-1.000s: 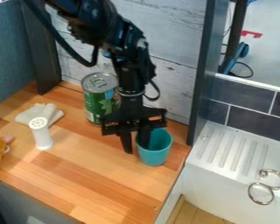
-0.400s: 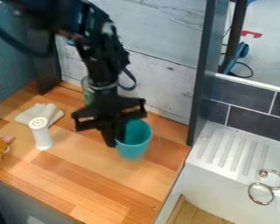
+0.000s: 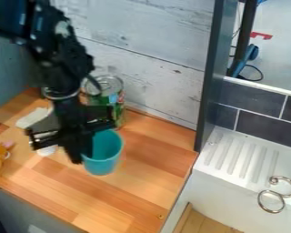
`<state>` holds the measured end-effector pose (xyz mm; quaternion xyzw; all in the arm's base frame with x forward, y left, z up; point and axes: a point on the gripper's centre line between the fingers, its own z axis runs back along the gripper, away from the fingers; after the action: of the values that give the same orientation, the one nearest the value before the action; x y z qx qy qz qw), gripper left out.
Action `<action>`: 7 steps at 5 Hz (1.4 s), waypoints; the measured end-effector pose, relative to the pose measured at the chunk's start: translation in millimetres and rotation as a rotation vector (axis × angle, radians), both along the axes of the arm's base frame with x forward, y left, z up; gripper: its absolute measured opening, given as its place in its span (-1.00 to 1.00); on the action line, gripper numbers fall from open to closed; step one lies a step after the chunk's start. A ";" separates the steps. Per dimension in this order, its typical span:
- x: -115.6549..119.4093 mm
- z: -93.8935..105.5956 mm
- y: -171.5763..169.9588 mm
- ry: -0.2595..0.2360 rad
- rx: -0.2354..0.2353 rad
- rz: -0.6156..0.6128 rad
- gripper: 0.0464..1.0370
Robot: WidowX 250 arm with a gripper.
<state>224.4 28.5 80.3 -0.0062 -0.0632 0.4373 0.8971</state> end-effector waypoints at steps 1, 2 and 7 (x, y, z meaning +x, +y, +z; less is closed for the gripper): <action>-16.3 -8.5 16.7 0.029 -0.019 0.064 -0.91; -18.6 -16.4 30.0 0.037 -0.046 0.096 -0.91; -30.0 -49.9 68.0 0.140 -0.078 0.053 -0.91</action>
<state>194.4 96.5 30.4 -0.0090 0.0169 0.4624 0.8865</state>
